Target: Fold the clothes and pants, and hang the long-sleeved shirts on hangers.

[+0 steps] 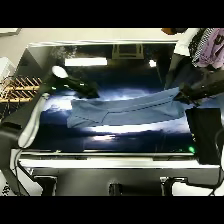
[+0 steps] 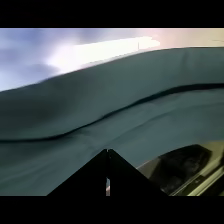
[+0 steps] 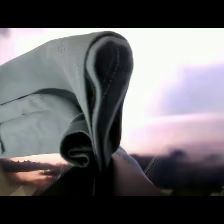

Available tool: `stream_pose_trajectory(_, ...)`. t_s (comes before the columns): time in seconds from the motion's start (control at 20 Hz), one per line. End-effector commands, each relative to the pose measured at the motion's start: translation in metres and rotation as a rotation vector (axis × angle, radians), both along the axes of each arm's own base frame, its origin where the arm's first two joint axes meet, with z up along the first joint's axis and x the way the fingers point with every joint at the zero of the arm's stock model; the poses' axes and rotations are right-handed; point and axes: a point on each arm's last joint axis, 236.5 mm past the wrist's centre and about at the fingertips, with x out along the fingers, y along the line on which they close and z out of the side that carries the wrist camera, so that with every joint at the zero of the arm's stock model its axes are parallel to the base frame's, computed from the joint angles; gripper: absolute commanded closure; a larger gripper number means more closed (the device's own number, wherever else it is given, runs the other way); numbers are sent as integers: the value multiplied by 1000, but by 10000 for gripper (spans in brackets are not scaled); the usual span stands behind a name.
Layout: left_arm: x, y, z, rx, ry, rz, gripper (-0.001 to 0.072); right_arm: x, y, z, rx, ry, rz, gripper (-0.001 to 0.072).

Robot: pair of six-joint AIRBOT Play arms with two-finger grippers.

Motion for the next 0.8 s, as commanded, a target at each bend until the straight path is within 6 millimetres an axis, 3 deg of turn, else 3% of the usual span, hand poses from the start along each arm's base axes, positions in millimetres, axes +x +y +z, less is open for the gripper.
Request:
stream_pose_trajectory(0.0,-21,-118,-8,-162,12,66,694,-24,-7,44,-82,-44,-49,688)
stream_pose_trajectory(0.1,-34,-171,-8,-274,42,118,694,-38,-2,60,-85,-50,-44,688)
stream_pose_trajectory(0.2,-53,-210,-14,-353,107,161,694,-48,1,72,-85,-55,-65,688)
stream_pose_trajectory(0.35,-85,-250,-35,-405,211,192,694,-54,4,87,-81,-82,-92,688)
stream_pose_trajectory(0.55,-115,-276,-47,-443,320,196,694,-59,6,101,-83,-112,-115,688)
stream_pose_trajectory(0.65,-117,-270,-42,-448,313,140,695,-60,6,103,-83,-118,-115,688)
stream_pose_trajectory(0.75,-113,-251,-26,-463,292,45,696,-58,12,106,-58,-131,-109,688)
